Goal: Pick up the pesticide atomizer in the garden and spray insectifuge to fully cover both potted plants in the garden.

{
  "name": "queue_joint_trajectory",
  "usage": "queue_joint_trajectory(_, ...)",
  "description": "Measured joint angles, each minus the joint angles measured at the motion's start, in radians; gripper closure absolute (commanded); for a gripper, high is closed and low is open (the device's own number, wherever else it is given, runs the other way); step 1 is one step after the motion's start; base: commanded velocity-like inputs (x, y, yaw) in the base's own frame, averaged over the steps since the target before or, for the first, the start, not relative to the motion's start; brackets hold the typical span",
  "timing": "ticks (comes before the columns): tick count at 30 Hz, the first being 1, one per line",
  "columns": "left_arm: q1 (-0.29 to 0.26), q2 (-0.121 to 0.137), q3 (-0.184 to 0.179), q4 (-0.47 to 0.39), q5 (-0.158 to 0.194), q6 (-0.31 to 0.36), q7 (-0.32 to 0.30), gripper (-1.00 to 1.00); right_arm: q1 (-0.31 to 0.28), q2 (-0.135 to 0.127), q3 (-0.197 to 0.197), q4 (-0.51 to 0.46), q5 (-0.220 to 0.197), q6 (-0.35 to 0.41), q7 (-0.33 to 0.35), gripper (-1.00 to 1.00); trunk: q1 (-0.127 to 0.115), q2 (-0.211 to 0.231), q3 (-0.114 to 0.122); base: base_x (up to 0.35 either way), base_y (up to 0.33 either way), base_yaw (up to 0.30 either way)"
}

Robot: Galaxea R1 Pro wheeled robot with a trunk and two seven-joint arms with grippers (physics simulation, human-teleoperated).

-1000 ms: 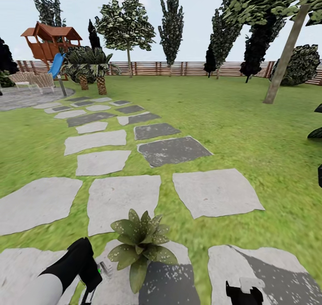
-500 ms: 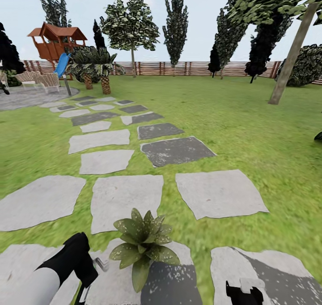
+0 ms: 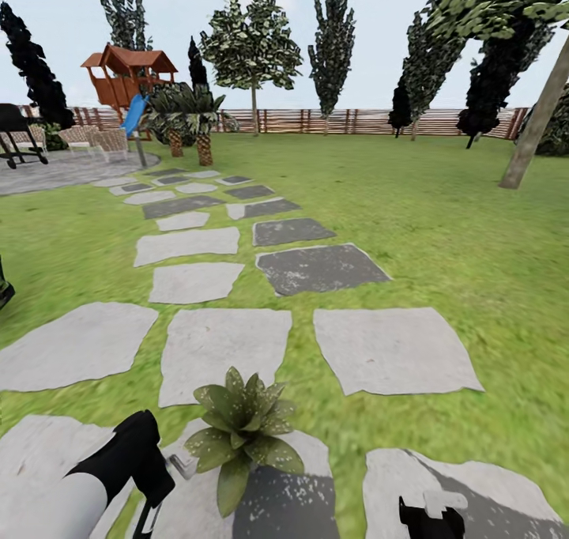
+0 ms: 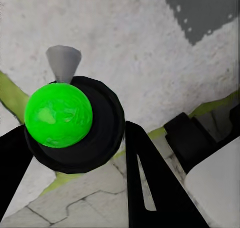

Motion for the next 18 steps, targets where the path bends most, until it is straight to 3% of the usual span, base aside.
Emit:
queue_joint_trajectory(7,0.0,-0.004,-0.002,0.003,-0.001,0.0,0.0,1.0,0.0,0.0,0.0,0.0,0.0,0.0,0.0,-1.0,0.0,0.0,0.0,0.152,-0.189,0.237)
queue_joint_trajectory(14,0.011,0.004,-0.006,0.013,-0.002,-0.002,0.0,1.0,0.0,-0.001,0.0,0.0,0.001,0.0,0.0,-1.0,0.0,0.0,0.0,0.008,-0.01,0.022)
queue_joint_trajectory(18,0.06,0.007,-0.002,0.01,-0.003,-0.009,0.011,1.0,0.0,-0.002,0.0,0.0,0.001,0.0,0.0,-1.0,0.0,0.0,0.0,0.0,0.0,0.0)
